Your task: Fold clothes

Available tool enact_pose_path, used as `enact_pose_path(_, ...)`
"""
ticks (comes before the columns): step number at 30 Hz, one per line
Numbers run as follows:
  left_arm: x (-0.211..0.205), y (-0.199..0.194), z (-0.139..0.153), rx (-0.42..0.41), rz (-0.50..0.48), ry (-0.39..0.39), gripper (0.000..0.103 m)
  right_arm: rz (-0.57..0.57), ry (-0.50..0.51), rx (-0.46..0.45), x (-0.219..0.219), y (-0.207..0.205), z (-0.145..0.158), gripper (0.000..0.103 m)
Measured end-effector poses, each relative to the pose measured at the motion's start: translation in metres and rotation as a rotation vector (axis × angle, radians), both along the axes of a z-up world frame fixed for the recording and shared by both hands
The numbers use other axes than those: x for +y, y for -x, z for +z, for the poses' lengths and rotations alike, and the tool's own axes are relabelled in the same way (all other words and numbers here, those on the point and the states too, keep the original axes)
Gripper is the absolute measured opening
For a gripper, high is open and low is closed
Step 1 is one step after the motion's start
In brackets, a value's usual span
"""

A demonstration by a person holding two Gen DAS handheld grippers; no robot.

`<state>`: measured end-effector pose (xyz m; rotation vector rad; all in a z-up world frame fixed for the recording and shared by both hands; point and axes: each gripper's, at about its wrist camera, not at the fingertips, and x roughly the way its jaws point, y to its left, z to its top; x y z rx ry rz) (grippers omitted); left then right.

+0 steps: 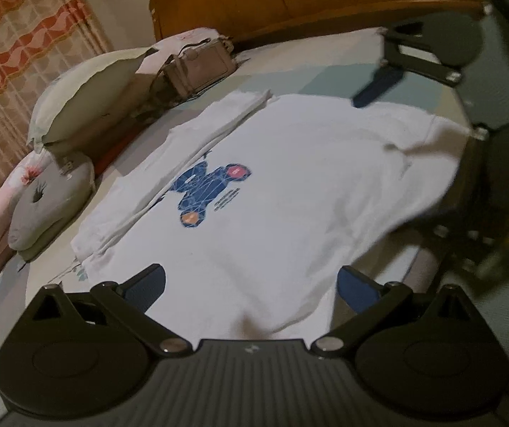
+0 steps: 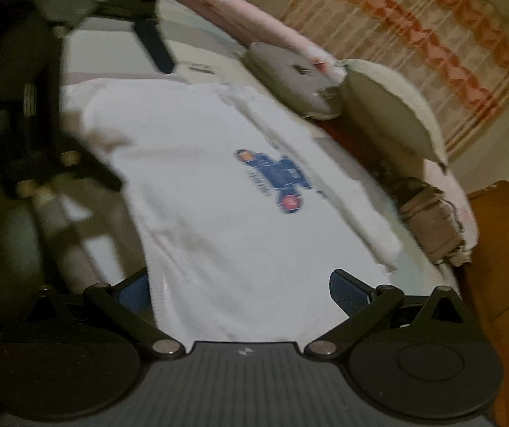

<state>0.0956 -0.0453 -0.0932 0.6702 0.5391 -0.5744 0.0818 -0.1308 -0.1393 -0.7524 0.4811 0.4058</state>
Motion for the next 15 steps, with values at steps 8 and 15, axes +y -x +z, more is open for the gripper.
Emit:
enact_pose_path(8, -0.006, -0.016, -0.015, 0.005, 0.049, -0.045, 0.102, -0.051, -0.065, -0.042, -0.008, -0.008, 0.014, 0.103)
enact_pose_path(15, 0.004, -0.017, -0.007, -0.011, 0.074, -0.007, 0.102, 0.041, -0.035, 0.029, -0.003, 0.001, 0.004, 0.103)
